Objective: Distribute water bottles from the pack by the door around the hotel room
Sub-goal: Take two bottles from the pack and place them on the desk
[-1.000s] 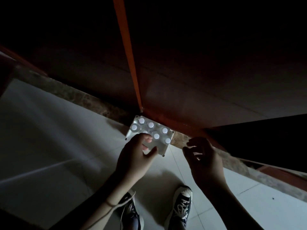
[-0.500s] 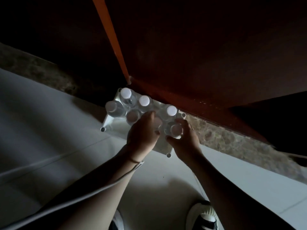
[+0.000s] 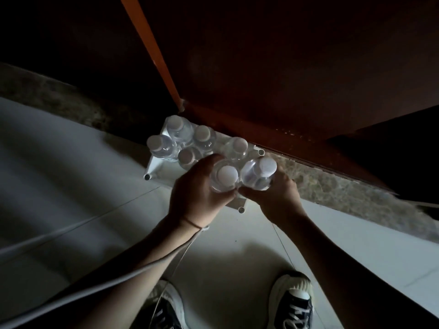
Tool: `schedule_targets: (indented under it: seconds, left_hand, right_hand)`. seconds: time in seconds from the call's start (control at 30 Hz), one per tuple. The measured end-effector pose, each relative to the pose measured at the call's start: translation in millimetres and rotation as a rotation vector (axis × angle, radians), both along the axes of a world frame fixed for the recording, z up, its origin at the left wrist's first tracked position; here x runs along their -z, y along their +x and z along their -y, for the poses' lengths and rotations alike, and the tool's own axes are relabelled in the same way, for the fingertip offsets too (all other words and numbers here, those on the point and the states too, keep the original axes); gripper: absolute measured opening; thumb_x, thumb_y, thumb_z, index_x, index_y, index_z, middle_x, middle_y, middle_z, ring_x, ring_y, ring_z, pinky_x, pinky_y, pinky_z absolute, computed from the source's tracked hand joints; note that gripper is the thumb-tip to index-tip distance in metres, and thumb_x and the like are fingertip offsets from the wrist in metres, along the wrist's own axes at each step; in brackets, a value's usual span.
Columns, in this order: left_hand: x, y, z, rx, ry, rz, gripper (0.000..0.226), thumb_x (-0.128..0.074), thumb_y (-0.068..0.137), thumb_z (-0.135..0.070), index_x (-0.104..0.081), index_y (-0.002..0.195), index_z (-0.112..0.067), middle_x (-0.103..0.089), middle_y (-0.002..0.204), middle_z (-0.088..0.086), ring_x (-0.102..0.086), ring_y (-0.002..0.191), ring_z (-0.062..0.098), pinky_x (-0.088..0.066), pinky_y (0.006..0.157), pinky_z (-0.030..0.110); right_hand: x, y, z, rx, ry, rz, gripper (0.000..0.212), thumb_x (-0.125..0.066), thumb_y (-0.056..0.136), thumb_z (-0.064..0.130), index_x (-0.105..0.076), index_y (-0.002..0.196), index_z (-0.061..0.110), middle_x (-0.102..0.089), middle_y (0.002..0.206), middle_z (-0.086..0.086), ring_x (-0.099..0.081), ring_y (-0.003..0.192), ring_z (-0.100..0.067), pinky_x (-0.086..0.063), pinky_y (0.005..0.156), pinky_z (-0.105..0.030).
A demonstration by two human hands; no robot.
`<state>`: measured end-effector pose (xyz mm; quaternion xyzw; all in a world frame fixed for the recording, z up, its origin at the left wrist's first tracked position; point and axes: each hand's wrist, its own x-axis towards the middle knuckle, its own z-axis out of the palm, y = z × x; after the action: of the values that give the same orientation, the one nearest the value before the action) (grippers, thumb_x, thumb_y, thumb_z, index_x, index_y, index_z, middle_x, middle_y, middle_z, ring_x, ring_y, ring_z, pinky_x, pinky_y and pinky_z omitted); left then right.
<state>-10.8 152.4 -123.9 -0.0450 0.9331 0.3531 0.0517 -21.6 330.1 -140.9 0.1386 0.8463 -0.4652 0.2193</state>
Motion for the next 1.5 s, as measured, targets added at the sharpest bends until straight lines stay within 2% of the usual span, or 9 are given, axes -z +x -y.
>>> schedule_targets:
  seconds: [0.13, 0.23, 0.33, 0.43, 0.63, 0.77, 0.93, 1.13, 1.5]
  left_hand:
    - [-114, -9, 11, -0.016, 0.207, 0.049, 0.047, -0.09, 0.06, -0.039, -0.06, 0.095, -0.044, -0.064, 0.08, -0.034, -0.057, 0.083, -0.022, -0.041, 0.071, 0.002]
    - [-206, -22, 13, -0.088, 0.441, 0.124, 0.043, -0.086, 0.063, -0.032, -0.061, 0.095, -0.046, -0.07, 0.094, -0.028, -0.064, 0.09, -0.009, -0.049, 0.076, 0.015]
    - [-304, -31, 14, -0.15, 0.731, 0.096, 0.038, -0.075, 0.073, -0.006, -0.064, 0.104, -0.026, -0.075, 0.086, -0.018, -0.07, 0.084, -0.004, -0.052, 0.069, 0.012]
    - [-419, -38, 16, -0.159, 0.841, 0.083, 0.022, -0.063, 0.078, -0.017, -0.063, 0.101, -0.017, -0.072, 0.081, -0.012, -0.069, 0.077, 0.0, -0.05, 0.062, 0.011]
    - [-638, -47, 16, -0.202, 0.903, -0.036, 0.028, -0.066, 0.077, -0.027, -0.066, 0.102, -0.015, -0.074, 0.085, -0.006, -0.073, 0.083, 0.009, -0.053, 0.067, 0.019]
    - [-771, -44, 6, -0.242, 0.902, -0.146, 0.04, -0.071, 0.067, -0.043, -0.07, 0.101, -0.023, -0.075, 0.09, 0.0, -0.073, 0.091, 0.024, -0.055, 0.08, 0.042]
    - [-923, -29, -18, -0.195, 0.903, -0.338, 0.036, -0.069, 0.079, -0.027, -0.067, 0.114, -0.02, -0.077, 0.094, -0.004, -0.074, 0.096, 0.016, -0.057, 0.08, 0.031]
    - [-1033, -13, -25, -0.022, 0.94, -0.466, 0.021, -0.07, 0.083, -0.007, -0.066, 0.103, -0.013, -0.076, 0.085, -0.006, -0.075, 0.085, 0.008, -0.056, 0.067, 0.017]
    - [-1102, -19, -52, 0.373, 1.011, -0.417, 0.023, -0.068, 0.086, -0.007, -0.061, 0.105, 0.003, -0.068, 0.087, 0.01, -0.072, 0.074, 0.016, -0.059, 0.062, 0.022]
  right_hand:
    - [-95, -11, -4, 0.018, -0.201, -0.062, 0.05, -0.086, 0.066, 0.03, -0.059, 0.108, 0.032, -0.072, 0.096, 0.012, -0.069, 0.091, -0.004, -0.057, 0.078, -0.036]
    - [-184, -24, -1, 0.002, -0.368, -0.112, 0.045, -0.086, 0.069, 0.013, -0.063, 0.107, 0.019, -0.074, 0.099, -0.003, -0.072, 0.093, -0.023, -0.058, 0.082, -0.057]
    - [-291, -41, 6, -0.004, -0.588, -0.14, 0.043, -0.079, 0.069, 0.0, -0.06, 0.107, 0.009, -0.071, 0.096, -0.008, -0.07, 0.092, -0.031, -0.058, 0.083, -0.056]
    - [-411, -55, 17, -0.031, -0.744, -0.147, 0.043, -0.072, 0.075, -0.007, -0.055, 0.113, 0.003, -0.069, 0.094, -0.006, -0.068, 0.089, -0.027, -0.058, 0.078, -0.046]
    - [-637, -62, 34, -0.008, -0.921, -0.238, 0.049, -0.074, 0.074, 0.015, -0.054, 0.118, 0.013, -0.063, 0.111, -0.019, -0.063, 0.108, -0.042, -0.053, 0.09, -0.058]
    - [-774, -58, 34, -0.012, -0.957, -0.32, 0.048, -0.071, 0.074, 0.003, -0.051, 0.119, 0.003, -0.066, 0.1, -0.011, -0.07, 0.089, -0.024, -0.059, 0.071, -0.04]
    - [-924, -48, 22, -0.063, -0.938, -0.464, 0.065, -0.078, 0.066, 0.016, -0.051, 0.122, -0.002, -0.068, 0.095, -0.015, -0.07, 0.084, -0.026, -0.059, 0.071, -0.041]
    - [-1039, -28, 12, -0.126, -0.941, -0.615, 0.046, -0.074, 0.082, 0.001, -0.053, 0.123, -0.003, -0.068, 0.112, -0.029, -0.07, 0.099, -0.042, -0.059, 0.083, -0.051]
    - [-1108, 13, -18, 0.161, -0.742, -0.873, 0.039, -0.075, 0.078, 0.006, -0.058, 0.112, 0.004, -0.07, 0.094, -0.013, -0.072, 0.082, -0.028, -0.06, 0.072, -0.041]
